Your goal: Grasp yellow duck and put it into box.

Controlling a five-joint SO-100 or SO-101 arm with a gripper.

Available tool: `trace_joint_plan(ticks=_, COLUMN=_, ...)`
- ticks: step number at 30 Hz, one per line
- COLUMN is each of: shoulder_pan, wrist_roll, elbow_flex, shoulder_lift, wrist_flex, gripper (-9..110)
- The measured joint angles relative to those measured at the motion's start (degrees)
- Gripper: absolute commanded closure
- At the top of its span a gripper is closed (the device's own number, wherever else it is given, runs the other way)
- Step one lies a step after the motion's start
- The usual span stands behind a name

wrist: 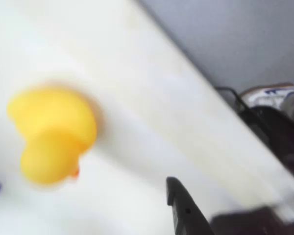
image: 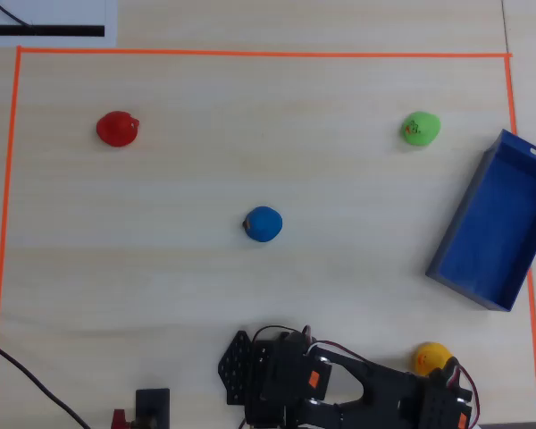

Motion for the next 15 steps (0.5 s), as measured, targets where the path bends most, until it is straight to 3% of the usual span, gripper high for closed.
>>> trace_joint_plan(ticks=7, shoulder_pan=1.1, wrist_roll=-1.1, elbow_flex=-8.7, shoulder_lift=-13.8, wrist_flex=-1.8, gripper=53)
trace_joint_plan(ticks=15, shoulder_pan=-2.0, wrist_roll=-2.4, elbow_flex=-10.5, shoulder_lift=-15.9, wrist_flex=-0.3, gripper=52)
